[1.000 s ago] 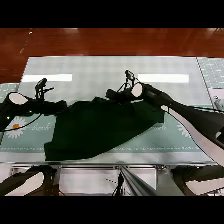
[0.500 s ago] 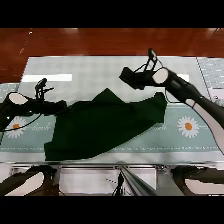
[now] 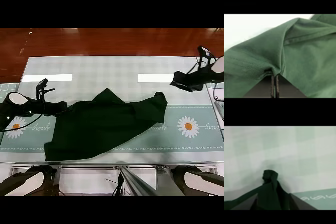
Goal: Fold the shirts.
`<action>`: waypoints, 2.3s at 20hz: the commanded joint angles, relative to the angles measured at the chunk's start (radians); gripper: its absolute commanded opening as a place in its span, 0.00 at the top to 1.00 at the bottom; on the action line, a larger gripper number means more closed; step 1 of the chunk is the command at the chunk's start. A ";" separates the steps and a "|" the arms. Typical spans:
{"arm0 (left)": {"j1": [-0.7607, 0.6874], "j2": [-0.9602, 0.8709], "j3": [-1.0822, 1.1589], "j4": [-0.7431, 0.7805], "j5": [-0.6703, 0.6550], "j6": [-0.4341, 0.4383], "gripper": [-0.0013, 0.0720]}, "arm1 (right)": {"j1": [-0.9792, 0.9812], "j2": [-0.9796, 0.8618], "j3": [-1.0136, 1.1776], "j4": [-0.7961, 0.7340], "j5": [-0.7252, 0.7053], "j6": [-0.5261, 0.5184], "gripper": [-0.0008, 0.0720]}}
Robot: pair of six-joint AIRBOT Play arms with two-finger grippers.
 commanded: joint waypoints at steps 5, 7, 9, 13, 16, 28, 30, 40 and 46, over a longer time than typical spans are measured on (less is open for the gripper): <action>0.002 -0.001 0.001 0.000 -0.002 0.027 0.95 | -0.116 -0.127 -0.011 0.257 0.130 -0.261 0.21; 0.002 -0.001 0.001 0.000 -0.010 0.027 0.95 | -0.116 -0.175 -0.013 0.299 0.121 -0.270 0.20; 0.002 -0.001 0.001 0.000 -0.016 0.027 0.95 | -0.116 -0.226 -0.013 0.346 0.104 -0.278 0.20; 0.002 -0.001 0.001 0.000 -0.014 0.028 0.95 | -0.062 -0.327 -0.013 0.387 0.072 -0.299 0.40; 0.003 0.003 0.006 0.000 -0.015 0.029 0.95 | 0.004 -0.348 -0.010 0.385 0.016 -0.311 0.96; 0.004 0.573 0.802 0.042 0.328 0.106 0.95 | -0.143 0.534 0.452 0.253 -0.226 -0.294 0.96; 0.004 0.628 0.882 0.042 0.312 0.105 0.95 | -0.143 0.648 0.483 0.151 -0.220 -0.212 0.96; 0.004 0.783 0.964 0.312 -0.160 -0.251 0.95 | -0.143 0.837 0.510 -0.102 -0.051 -0.060 0.96; 0.004 0.726 0.996 0.362 -0.275 -0.335 0.95 | -0.143 0.668 0.709 -0.073 0.106 -0.079 0.96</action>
